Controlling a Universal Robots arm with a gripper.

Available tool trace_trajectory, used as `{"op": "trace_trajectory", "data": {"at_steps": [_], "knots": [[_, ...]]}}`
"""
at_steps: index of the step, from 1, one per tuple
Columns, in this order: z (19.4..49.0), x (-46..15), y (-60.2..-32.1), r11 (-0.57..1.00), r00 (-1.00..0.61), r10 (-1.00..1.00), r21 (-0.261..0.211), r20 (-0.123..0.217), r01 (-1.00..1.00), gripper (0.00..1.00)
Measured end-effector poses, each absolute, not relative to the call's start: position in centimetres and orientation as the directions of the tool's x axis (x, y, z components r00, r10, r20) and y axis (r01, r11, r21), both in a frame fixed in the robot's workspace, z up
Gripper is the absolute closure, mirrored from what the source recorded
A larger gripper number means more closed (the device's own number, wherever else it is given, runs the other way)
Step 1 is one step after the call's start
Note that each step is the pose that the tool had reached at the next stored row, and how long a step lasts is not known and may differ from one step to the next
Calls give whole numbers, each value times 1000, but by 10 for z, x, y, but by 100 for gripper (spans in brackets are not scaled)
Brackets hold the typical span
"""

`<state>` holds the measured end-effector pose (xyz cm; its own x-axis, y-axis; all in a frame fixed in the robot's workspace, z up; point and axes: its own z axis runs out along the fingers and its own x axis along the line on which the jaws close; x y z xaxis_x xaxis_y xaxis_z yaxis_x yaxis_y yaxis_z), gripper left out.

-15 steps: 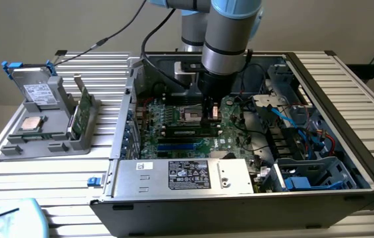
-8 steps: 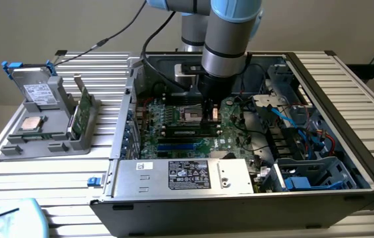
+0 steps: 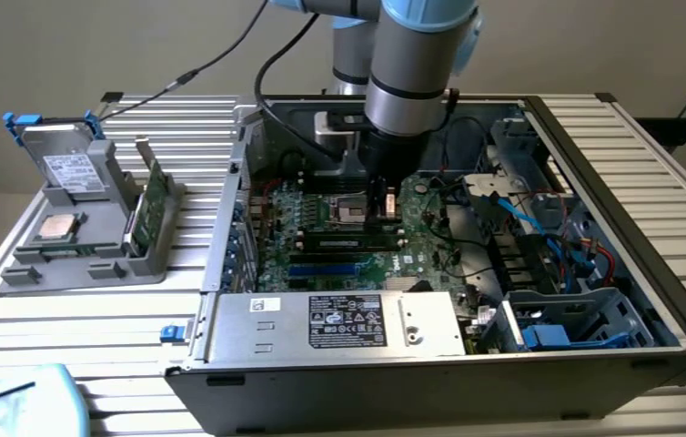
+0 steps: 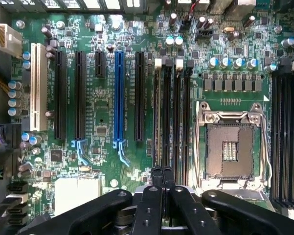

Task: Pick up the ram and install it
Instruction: 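Press down the ram until it locks into place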

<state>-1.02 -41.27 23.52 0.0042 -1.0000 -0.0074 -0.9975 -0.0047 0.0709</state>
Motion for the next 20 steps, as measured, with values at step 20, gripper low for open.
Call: {"op": "trace_trajectory", "data": {"at_steps": [20], "knots": [[224,-38,-412,-5,4,-1000,70,-7,-998,89]]}}
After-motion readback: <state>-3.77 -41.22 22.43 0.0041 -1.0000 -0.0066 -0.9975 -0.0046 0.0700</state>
